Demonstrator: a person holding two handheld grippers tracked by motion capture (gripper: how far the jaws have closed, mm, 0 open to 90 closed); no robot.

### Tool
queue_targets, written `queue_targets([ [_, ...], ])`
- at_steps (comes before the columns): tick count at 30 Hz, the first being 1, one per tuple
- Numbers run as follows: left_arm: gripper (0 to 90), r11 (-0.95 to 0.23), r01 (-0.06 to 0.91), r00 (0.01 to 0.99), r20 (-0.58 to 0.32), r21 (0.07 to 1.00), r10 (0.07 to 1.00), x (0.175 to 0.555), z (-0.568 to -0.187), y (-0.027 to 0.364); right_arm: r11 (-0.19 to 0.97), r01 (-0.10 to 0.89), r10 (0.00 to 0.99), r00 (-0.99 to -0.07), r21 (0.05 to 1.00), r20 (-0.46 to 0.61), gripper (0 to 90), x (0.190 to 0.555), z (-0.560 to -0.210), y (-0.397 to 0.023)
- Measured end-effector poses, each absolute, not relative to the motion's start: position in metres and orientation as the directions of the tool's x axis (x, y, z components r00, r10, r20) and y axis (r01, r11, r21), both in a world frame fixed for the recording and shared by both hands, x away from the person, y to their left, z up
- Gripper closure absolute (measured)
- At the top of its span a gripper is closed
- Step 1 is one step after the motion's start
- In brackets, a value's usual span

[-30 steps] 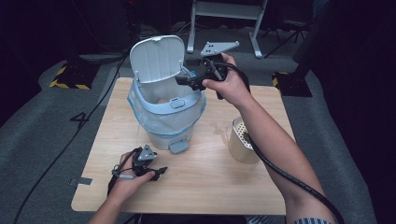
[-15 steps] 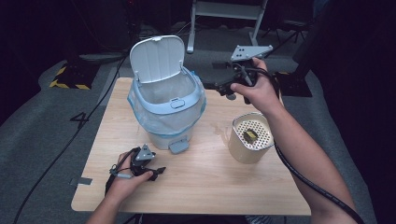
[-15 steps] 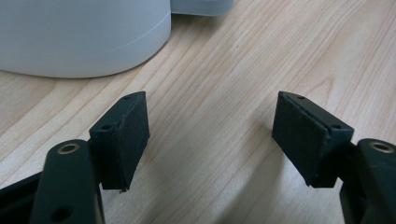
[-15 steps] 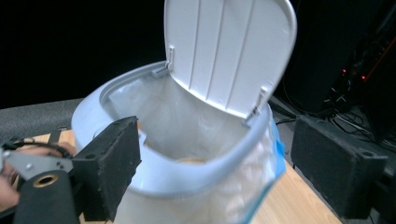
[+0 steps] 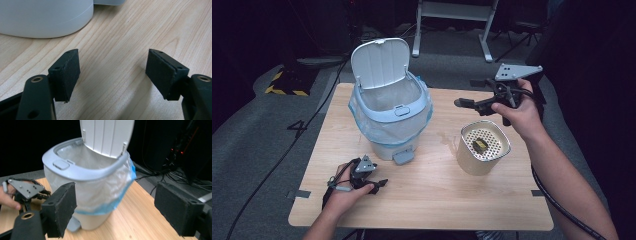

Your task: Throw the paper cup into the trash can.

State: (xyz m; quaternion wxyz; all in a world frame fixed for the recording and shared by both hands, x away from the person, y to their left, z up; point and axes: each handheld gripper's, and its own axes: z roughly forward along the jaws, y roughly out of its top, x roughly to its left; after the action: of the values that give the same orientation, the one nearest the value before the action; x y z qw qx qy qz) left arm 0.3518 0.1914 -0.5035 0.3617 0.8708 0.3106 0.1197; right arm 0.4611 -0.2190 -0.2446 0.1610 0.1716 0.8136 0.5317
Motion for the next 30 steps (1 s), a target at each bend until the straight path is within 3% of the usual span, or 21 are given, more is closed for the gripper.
queue_targets([
  [30,27.9,-0.543,0.456,0.778,-0.02,0.705,0.628,0.352,-0.503,0.192,0.395,0.246,0.566,-0.824,0.885,-0.023,20.4,0.402,-0.306,-0.326],
])
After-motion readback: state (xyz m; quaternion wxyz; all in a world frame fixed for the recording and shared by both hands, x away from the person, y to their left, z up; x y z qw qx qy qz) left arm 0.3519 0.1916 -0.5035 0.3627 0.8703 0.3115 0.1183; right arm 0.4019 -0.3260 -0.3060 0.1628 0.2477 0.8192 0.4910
